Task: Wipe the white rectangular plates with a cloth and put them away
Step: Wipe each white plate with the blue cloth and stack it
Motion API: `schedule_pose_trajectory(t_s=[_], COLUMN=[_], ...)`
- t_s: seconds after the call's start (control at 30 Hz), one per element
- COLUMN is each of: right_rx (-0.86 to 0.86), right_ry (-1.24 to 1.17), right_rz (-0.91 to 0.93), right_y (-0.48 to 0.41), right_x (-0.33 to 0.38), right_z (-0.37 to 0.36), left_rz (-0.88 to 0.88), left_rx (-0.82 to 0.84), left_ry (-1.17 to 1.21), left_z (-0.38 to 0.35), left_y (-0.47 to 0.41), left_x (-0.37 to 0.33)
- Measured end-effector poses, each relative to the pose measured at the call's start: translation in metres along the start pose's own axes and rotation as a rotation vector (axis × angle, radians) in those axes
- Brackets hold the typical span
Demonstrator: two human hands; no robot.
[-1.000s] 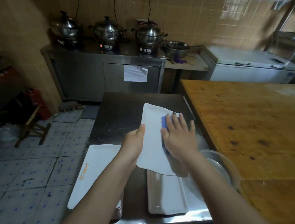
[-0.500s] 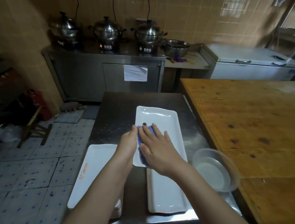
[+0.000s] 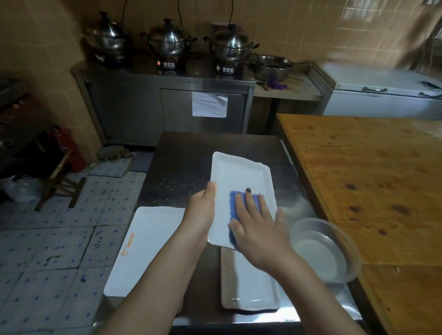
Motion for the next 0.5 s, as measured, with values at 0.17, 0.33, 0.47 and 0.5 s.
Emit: schedule_pose_trajectory(t_s=[0.17, 0.33, 0.47, 0.5], right_rx=[-0.076, -0.049, -0.065, -0.088], right_ry=[0.097, 0.124, -0.004, 0.021], right_rz=[-0.018, -0.011, 0.105, 0.105], right_y=[-0.021, 0.011, 0.009, 0.002], right_x=[-0.018, -0.028, -0.007, -0.010], right_z=[0.025, 0.023, 0.016, 0.020], left_rz=[0.007, -0.047, -0.037, -0.035], left_rx=[-0.005, -0.009, -0.004, 0.006], left_ry=[0.019, 0.099, 0.008, 0.005], left_z=[-0.008, -0.008, -0.024, -0.027], left_y=[0.001, 0.000, 0.006, 0.008], left_x=[0.004, 0.001, 0.010, 0.013])
Point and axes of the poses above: each hand's wrist, its own y-axis away from the middle knuckle, its own z-axis out of the back of the hand, x = y × z, the point moved 1 cm from there along -y, towards the middle knuckle, and after that the axes turned 12 degrees about z, right-handed, at the moved point
